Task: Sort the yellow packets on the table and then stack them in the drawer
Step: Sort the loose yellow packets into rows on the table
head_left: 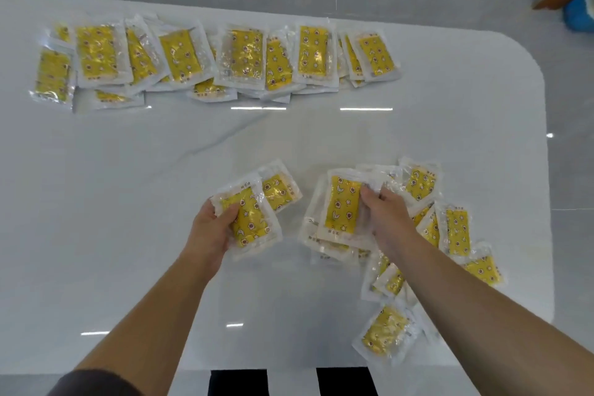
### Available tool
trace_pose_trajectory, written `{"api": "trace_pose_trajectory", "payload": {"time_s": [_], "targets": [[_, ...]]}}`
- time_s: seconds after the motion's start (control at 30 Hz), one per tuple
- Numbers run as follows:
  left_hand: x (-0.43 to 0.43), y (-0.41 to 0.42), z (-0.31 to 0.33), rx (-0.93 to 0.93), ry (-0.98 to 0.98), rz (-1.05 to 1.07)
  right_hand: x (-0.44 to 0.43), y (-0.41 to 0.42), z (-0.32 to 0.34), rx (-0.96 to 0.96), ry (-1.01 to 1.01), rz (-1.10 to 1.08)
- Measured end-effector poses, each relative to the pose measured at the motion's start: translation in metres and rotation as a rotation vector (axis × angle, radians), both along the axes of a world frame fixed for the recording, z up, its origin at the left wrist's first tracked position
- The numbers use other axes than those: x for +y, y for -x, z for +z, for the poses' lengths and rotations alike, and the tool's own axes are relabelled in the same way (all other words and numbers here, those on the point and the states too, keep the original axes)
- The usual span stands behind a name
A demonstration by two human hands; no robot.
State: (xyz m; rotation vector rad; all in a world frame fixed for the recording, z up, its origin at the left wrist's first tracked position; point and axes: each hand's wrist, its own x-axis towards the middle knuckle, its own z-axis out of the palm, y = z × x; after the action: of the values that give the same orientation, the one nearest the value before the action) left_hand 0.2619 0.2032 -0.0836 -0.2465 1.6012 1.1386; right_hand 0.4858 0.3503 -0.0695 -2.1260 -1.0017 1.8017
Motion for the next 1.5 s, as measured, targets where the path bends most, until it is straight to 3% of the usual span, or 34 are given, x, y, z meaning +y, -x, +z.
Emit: {"api": "trace_pose_trajectory", "payload": {"time_s": [0.1, 0.23, 0.33, 0.47, 0.57, 0.67, 0.8, 1.0, 1.13, 1.33, 1.5], "targets": [[-0.004, 0.042, -0.004, 0.087, 0.06, -0.147, -0.005, 0.032, -0.003, 0.005, 0.016, -0.051], [-0.016, 0.101, -0.008, 0.323, 0.195, -0.455, -0.024, 0.086, -0.013, -0.075, -0.016, 0.048], [-0.025, 0.142, -0.009, 0.514, 0.197, -0.828, -0.034, 0.124, -0.02, -0.138, -0.098, 0.225], [-0.033, 0.183, -0.005, 0.503, 0.04, -1.073, -0.042, 0.163, -0.026, -0.194, -0.158, 0.565], [-0.037, 0.189, -0.005, 0.632, 0.127, -0.848, -0.048, 0.187, -0.028, -0.182, -0.166, 0.666], [-0.056, 0.185, -0.01, 0.733, 0.39, -0.564, -0.058, 0.206, -0.032, -0.193, -0.147, 0.668], [-0.088, 0.158, -0.017, 0.559, 0.542, -0.477, -0.08, 0.22, -0.04, -0.242, -0.107, 0.658], [-0.067, 0.11, -0.02, 0.505, 0.473, -0.426, -0.107, 0.229, -0.049, -0.311, -0.093, 0.626], [-0.059, 0.119, -0.02, 0.498, 0.43, -0.539, -0.102, 0.23, -0.048, -0.296, -0.055, 0.599], [-0.042, 0.209, -0.009, 0.656, 0.337, -0.576, -0.056, 0.264, -0.025, -0.199, -0.192, 0.44], [0.044, 0.299, 0.009, 0.751, 0.229, -0.53, 0.019, 0.338, -0.002, -0.103, -0.362, 0.304]]}}
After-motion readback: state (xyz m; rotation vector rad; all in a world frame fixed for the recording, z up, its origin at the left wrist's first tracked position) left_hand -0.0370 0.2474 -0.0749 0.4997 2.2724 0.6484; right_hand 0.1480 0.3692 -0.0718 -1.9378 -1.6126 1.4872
